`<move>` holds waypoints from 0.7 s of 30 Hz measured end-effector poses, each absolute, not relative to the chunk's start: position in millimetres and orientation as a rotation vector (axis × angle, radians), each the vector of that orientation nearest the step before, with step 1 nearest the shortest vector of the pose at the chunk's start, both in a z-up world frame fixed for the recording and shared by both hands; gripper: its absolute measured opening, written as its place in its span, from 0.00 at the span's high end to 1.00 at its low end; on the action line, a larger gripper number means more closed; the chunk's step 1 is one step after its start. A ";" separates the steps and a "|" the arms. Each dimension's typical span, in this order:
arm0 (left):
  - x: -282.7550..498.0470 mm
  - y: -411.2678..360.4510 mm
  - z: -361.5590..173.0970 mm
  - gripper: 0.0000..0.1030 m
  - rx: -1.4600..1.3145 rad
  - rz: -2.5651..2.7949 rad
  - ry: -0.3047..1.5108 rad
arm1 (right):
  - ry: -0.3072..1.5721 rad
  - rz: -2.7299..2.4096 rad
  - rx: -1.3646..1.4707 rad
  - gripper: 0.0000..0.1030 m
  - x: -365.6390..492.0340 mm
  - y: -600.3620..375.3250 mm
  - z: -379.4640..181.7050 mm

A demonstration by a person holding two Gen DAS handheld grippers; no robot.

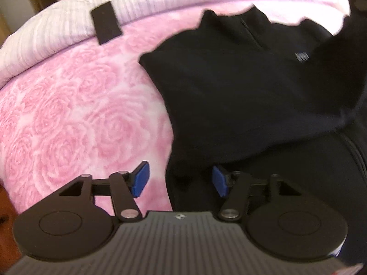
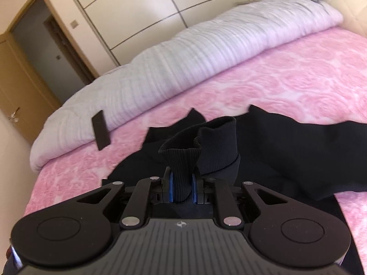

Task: Fold clothes
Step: 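Lay the cuff on the jacket body and open the right gripper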

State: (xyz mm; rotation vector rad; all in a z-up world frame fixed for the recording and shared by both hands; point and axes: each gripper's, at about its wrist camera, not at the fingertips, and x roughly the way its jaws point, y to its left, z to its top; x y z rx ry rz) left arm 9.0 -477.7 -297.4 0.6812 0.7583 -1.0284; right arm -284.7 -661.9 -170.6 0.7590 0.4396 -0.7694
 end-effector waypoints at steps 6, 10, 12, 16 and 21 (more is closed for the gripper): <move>30.5 -461.6 -292.3 0.48 0.571 -0.868 0.752 | 0.430 -0.754 0.750 0.84 -271.8 -659.5 -164.0; 36.3 -453.4 -297.2 0.47 0.582 -0.892 0.792 | 0.461 -0.759 0.766 0.84 -268.8 -659.9 -172.7; 36.9 -451.5 -295.4 0.47 0.599 -0.927 0.812 | 0.472 -0.771 0.777 0.84 -270.0 -660.4 -177.8; 31.0 -438.4 -281.7 0.45 0.617 -0.980 0.794 | 0.471 -0.802 0.791 0.84 -275.9 -664.7 -181.9; 27.7 -435.6 -251.9 0.45 0.608 -1.008 0.623 | 0.468 -0.809 0.786 0.84 -279.5 -671.7 -182.2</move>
